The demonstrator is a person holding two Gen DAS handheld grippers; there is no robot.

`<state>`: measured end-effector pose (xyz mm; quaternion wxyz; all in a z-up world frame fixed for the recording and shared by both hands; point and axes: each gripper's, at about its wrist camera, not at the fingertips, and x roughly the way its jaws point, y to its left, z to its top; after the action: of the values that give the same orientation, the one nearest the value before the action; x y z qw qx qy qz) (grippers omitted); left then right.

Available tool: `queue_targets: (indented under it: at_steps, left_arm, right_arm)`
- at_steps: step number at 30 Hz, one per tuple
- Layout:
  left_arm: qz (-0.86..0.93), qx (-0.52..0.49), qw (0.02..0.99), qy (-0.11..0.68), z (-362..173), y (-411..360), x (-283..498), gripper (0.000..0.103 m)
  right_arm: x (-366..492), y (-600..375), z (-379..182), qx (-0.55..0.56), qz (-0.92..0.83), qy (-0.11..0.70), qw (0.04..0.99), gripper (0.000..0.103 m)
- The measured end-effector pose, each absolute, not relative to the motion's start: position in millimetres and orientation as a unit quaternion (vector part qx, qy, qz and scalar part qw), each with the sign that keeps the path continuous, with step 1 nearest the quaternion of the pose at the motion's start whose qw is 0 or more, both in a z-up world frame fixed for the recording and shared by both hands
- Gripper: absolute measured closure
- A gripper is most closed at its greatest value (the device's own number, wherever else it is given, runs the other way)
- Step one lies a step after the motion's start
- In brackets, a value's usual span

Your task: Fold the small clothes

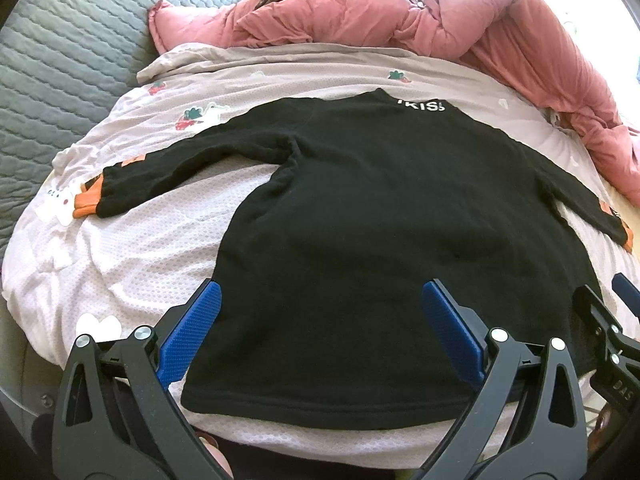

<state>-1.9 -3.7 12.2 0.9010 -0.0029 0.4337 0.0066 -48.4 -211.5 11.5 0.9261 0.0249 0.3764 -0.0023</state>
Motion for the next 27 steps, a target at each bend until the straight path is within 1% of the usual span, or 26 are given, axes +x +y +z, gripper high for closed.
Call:
queue_targets:
  at_steps: [19,27]
  left_arm:
    - [0.007,0.005,0.900,0.435,20,-22,22,0.009]
    - [0.000,0.018,0.899,0.438,23,-39,39,0.009]
  right_arm:
    - [-24,-251,20,0.043,-0.043,0.355,0.933,0.004]
    - [-13,-272,17,0.056,-0.053,0.358,0.931,0.004]
